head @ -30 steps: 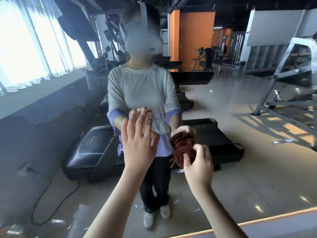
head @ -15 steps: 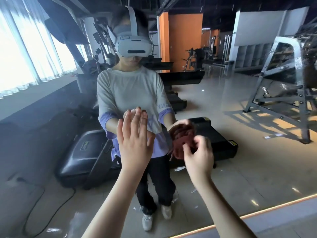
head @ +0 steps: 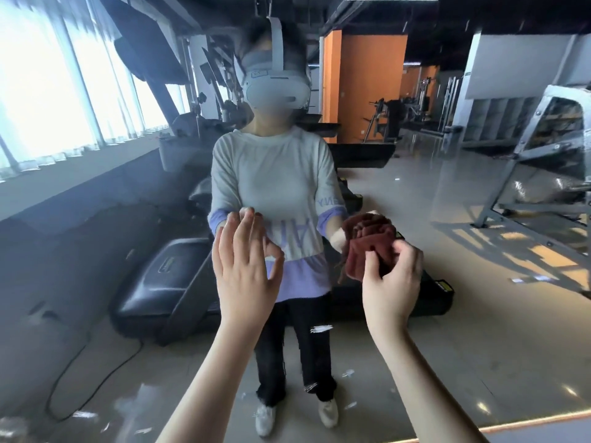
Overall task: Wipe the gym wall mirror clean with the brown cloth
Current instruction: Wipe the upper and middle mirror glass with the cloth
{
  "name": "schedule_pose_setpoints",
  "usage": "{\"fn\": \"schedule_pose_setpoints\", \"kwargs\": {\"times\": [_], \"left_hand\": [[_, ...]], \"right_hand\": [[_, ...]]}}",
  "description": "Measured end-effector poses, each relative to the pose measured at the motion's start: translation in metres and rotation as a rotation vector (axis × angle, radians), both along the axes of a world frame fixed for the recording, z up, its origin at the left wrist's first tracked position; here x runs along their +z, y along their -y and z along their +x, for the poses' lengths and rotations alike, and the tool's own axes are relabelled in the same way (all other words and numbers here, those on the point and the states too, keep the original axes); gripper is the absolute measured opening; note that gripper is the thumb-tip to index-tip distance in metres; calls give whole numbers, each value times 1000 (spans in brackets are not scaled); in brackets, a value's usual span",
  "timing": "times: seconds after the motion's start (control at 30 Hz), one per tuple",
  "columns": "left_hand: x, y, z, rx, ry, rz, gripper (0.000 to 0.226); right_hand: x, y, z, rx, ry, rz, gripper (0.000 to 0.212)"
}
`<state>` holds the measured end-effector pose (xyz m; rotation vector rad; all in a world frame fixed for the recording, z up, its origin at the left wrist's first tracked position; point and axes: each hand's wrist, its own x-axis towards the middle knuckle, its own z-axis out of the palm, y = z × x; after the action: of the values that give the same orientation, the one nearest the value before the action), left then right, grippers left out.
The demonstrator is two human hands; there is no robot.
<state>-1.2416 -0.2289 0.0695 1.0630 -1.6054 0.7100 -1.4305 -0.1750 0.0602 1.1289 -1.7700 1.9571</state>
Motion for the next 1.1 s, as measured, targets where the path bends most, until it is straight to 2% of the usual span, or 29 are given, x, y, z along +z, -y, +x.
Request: {"fn": "schedule_pose_setpoints", "kwargs": {"times": [0.13, 0.23, 0.33, 0.43, 0.53, 0.7, 0.87, 0.93, 1.0, 1.1], "left_hand": [[14, -6, -18, -105, 64, 51, 69], [22, -1, -31, -66, 25, 37, 71], [19, 2, -36, -27, 1, 0, 69], [17, 2, -37, -11, 4, -30, 64], [19, 1, -38, -5, 3, -31, 63], [18, 0, -40, 4, -6, -15, 67], [19, -1, -43, 17, -6, -31, 67], [19, -2, -44, 13, -3, -38, 65], [19, -3, -43, 6, -3, -48, 65], [20, -3, -45, 15, -10, -43, 67]], "right_hand": [[-6, -4, -2, 106, -223, 21, 33], [12, 1, -23, 94, -172, -46, 29], [15, 2, -30, 45, -57, -95, 34], [6, 0, -15, 96, -167, -73, 32], [26, 6, -15, 124, -290, -104, 32], [68, 12, -34, 73, -105, -233, 33], [83, 16, -17, 126, -469, -164, 31], [99, 18, -22, 103, -525, -174, 29], [108, 17, -34, 43, -455, -198, 29], [103, 13, -40, -1, -248, -219, 30]]}}
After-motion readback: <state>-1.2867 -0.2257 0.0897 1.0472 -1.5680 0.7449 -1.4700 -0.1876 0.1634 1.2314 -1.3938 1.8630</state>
